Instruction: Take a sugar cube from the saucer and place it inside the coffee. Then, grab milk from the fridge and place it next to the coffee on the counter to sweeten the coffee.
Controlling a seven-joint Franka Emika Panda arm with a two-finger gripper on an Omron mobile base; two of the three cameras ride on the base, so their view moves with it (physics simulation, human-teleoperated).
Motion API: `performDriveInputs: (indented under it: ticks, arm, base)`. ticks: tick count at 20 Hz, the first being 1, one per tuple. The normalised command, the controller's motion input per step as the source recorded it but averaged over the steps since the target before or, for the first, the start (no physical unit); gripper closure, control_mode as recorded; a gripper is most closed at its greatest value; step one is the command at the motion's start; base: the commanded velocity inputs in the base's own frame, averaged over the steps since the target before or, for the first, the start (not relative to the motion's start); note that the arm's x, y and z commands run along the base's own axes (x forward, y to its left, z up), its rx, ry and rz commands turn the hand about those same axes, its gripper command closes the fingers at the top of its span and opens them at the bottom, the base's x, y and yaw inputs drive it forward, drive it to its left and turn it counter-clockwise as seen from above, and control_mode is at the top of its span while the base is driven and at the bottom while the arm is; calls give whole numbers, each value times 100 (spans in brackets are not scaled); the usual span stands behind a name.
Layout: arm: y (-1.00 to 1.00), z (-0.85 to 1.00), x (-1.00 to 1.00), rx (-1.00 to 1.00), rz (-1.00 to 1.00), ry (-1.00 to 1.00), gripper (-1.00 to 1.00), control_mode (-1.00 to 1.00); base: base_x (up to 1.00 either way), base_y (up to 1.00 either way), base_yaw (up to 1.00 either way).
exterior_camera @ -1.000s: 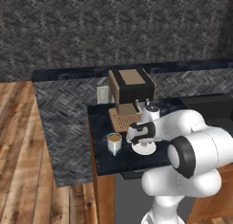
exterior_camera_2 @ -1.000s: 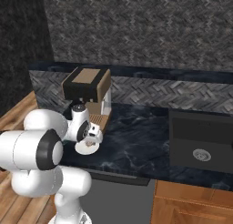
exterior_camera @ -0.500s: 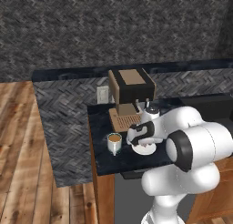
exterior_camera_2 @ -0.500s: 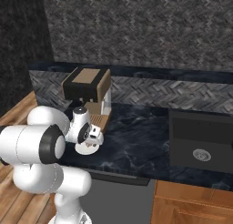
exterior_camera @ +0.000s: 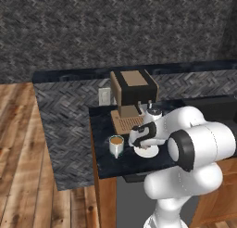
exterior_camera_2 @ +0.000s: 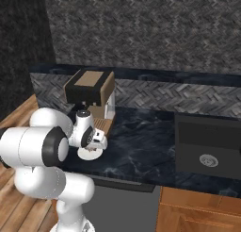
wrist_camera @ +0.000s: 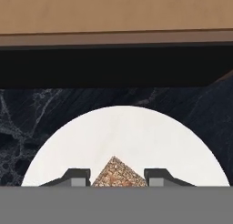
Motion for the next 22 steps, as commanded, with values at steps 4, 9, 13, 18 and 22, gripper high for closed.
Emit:
performDriveInputs:
  ticks: [4,9,13,18,22]
  arm:
    - [-3,-1,0,0,0,0,100,-100]
    - [-4,27,-13,2,0,0,100,-100]
    - [0,54,-17,1,1,-1,100,-100]
    - [0,54,-9,0,0,0,100,-100]
    - [6,49,-8,0,0,0,100,-100]
  base:
    - [0,0,0]
    - [0,0,0]
    - [0,0,0]
    - [0,0,0]
    - [0,0,0]
